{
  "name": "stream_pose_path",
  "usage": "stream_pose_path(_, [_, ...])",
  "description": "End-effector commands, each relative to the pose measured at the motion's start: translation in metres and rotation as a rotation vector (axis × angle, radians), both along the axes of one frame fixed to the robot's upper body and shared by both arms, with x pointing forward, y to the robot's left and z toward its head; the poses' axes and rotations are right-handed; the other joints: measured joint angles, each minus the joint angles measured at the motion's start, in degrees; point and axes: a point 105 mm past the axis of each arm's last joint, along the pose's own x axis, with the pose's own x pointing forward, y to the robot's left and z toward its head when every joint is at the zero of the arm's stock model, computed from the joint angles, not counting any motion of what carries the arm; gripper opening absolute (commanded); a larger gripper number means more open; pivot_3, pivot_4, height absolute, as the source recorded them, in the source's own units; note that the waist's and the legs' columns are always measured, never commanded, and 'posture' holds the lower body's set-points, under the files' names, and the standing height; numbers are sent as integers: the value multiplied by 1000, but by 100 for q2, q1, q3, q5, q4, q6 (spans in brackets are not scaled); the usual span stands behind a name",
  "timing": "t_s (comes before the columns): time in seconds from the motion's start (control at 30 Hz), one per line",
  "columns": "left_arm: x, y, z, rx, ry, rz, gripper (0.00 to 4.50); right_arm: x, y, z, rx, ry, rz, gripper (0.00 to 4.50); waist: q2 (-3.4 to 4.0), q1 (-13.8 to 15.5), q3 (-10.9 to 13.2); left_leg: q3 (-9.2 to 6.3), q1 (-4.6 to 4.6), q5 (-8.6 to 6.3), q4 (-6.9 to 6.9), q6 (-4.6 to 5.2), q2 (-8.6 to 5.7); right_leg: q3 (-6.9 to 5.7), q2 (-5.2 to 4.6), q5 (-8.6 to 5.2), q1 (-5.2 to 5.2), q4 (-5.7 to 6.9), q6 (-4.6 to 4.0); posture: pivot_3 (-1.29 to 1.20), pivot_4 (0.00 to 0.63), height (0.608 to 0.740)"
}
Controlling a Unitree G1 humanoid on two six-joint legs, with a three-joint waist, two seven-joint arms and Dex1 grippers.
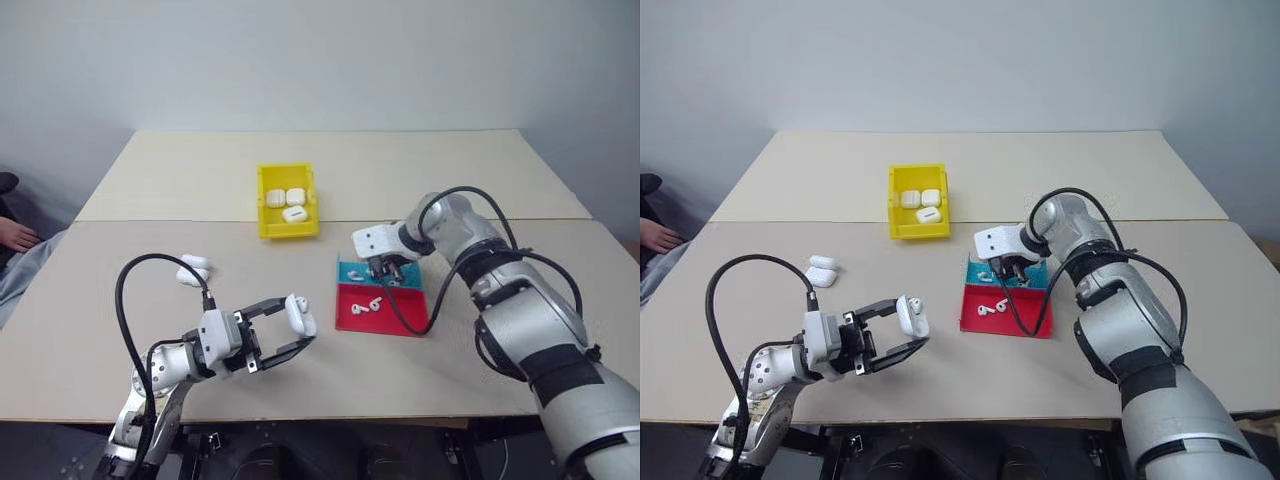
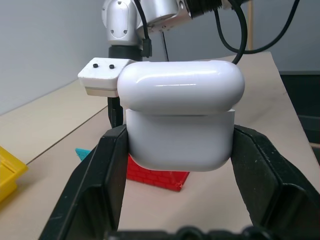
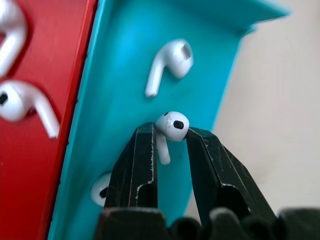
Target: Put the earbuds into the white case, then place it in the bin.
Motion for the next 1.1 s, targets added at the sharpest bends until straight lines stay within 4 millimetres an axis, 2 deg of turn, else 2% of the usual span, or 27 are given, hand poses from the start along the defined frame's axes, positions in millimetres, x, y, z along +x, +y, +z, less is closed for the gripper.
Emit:
stream_pose_path(0.03, [-2,-9,28,-81,-75,-44,2782,-4,0,67,252,-120,-28,948,1,18,1,-1,-3,0,0,0,0,-1,0,0,-1,0,0,0,150,740])
stream_pose_path(0.1, [-1,-13,34,-96,-84,-66,2782,-18,-4,90,373,-138,-35,948,1,47,0,-7,-10,0,0,0,1,-6,0,0,-2,-2,0,0,150,740])
stream_pose_path(0.17, [1,-19,41,-104,-86,-104,2782,-42,-14,117,521,-164,-66,948,0,66,0,-8,-13,0,1,0,0,-8,-1,1,-2,-4,1,0,150,740])
stream_pose_path(0.27, [4,-28,52,-133,-90,-152,2782,-81,-23,145,733,-142,-92,948,1,116,0,-13,-17,-2,4,3,-1,-11,-1,1,-2,-6,1,0,150,740])
stream_pose_path(0.33, [7,-35,61,-171,-94,-180,2782,-111,-26,161,888,-84,-77,948,0,134,0,-14,-15,-3,6,5,-1,-11,-1,2,-2,-2,0,0,150,740])
stream_pose_path(0.43, [10,-43,72,-212,-77,-223,2782,-152,-28,172,1052,2,-18,948,0,138,0,-32,-10,-3,6,6,-3,-13,1,2,4,-2,0,0,150,740])
stream_pose_path(0.5, [9,-48,79,-225,-70,-263,2782,-171,-26,173,1135,52,20,948,0,130,0,-46,0,-4,6,7,-3,-18,4,2,21,-6,-1,0,150,740])
stream_pose_path(0.67, [7,-60,89,-223,-63,-354,2782,-198,-17,165,1247,158,74,948,0,138,0,-63,18,-4,6,8,-6,-17,6,2,40,-4,-1,0,150,740])
stream_pose_path(0.9, [7,-66,97,-242,-68,-416,2782,-208,1,143,1263,230,60,948,-1,150,0,-66,11,-5,6,10,-10,-16,6,1,39,-11,1,0,150,740])
stream_pose_path(1.1, [8,-67,98,-241,-75,-422,2782,-207,7,138,1277,218,48,948,-1,144,0,-71,14,-4,6,10,-10,-16,6,1,42,-10,2,0,150,740])
